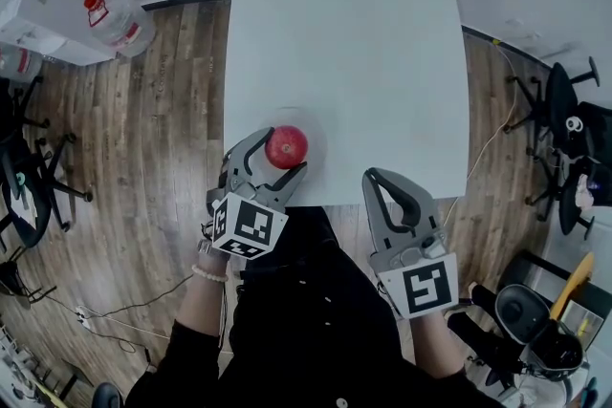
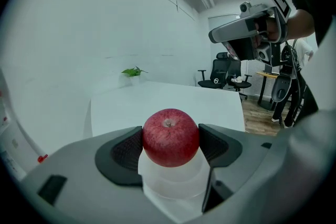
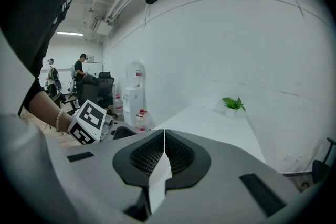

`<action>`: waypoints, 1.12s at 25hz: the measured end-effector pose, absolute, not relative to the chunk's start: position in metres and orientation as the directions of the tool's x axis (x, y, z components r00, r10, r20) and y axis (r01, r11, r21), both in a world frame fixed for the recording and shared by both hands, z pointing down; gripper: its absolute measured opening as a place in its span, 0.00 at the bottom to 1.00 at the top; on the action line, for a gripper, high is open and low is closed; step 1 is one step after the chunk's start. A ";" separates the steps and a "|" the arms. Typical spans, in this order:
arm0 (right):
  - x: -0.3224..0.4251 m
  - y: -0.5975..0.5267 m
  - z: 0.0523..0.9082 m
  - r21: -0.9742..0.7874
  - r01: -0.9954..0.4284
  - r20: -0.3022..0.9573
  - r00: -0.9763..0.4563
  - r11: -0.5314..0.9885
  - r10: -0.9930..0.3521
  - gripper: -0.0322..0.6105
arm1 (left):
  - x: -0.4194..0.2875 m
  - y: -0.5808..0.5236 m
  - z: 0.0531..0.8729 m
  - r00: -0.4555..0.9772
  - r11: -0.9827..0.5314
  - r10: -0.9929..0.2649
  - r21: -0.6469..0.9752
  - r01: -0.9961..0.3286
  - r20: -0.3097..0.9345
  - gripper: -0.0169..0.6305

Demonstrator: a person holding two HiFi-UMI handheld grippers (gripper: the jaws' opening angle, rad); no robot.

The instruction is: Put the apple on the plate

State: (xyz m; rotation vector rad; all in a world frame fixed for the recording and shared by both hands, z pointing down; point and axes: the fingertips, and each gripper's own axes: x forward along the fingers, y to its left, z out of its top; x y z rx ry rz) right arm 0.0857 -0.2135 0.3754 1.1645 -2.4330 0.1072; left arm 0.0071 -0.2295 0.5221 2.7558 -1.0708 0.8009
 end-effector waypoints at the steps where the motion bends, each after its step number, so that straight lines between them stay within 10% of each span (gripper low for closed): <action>1: 0.086 -0.213 0.377 0.116 -0.757 0.422 -0.548 0.643 -0.722 0.12 | 0.008 -0.230 0.525 0.620 -0.756 -0.604 -0.113 -0.645 0.502 0.56; 28: 0.091 -0.218 0.391 0.092 -0.760 0.449 -0.546 0.644 -0.708 0.12 | 0.023 -0.231 0.568 0.613 -0.798 -0.538 -0.114 -0.592 0.578 0.56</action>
